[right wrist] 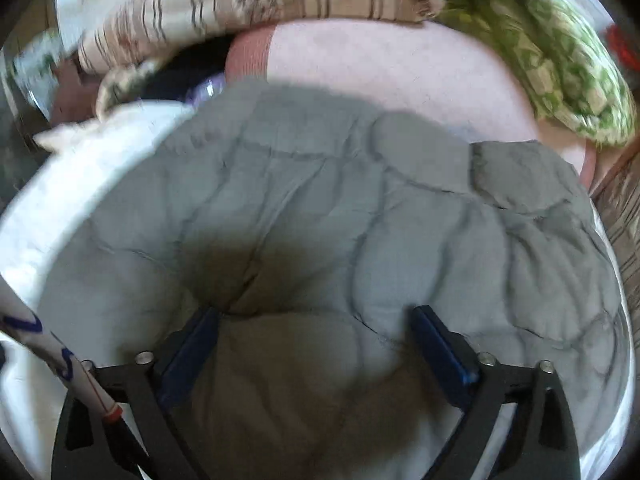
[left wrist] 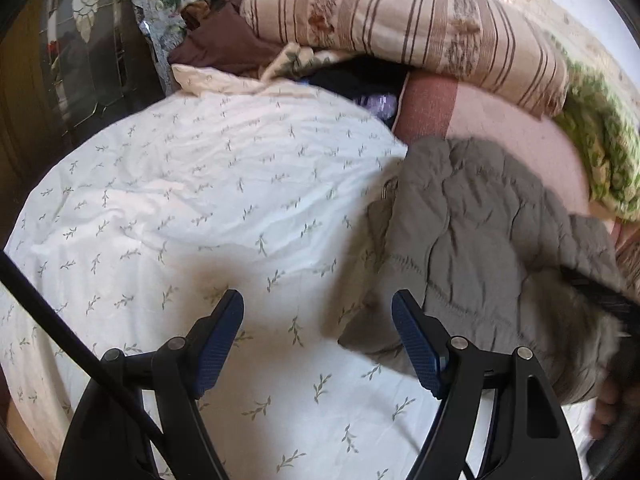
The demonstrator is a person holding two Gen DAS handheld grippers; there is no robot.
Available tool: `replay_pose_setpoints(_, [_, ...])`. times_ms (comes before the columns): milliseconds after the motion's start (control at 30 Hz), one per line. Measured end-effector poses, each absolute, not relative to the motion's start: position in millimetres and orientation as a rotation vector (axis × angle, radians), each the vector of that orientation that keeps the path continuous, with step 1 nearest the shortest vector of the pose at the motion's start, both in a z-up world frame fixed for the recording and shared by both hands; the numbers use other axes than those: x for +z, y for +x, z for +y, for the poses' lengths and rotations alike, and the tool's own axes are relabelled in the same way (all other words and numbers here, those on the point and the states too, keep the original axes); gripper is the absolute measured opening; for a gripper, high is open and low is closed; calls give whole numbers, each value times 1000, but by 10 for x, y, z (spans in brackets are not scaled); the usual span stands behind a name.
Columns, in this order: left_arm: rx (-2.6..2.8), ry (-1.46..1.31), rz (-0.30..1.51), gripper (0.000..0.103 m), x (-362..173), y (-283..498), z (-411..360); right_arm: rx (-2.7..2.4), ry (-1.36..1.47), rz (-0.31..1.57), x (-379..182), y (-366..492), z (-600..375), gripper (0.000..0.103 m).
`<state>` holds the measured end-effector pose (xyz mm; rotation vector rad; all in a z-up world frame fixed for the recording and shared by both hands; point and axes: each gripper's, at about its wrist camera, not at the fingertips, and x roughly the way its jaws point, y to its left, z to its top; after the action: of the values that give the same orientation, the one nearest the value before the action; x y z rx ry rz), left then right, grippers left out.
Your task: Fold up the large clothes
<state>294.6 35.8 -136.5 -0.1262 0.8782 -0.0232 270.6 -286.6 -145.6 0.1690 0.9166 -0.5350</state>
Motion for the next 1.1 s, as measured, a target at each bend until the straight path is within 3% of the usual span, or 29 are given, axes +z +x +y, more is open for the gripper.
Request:
replay_pose_setpoints(433, [-34, -126, 1109, 76, -1860, 3091, 289, -840, 416, 907, -1503, 855, -4165, 98])
replay_pose_setpoints(800, [-18, -229, 958, 76, -1434, 2838, 558, -938, 607, 834, -1374, -82, -4327, 99])
replay_pose_setpoints(1100, [7, -243, 984, 76, -1495, 2954, 591, -994, 587, 910, -1707, 104, -4406, 98])
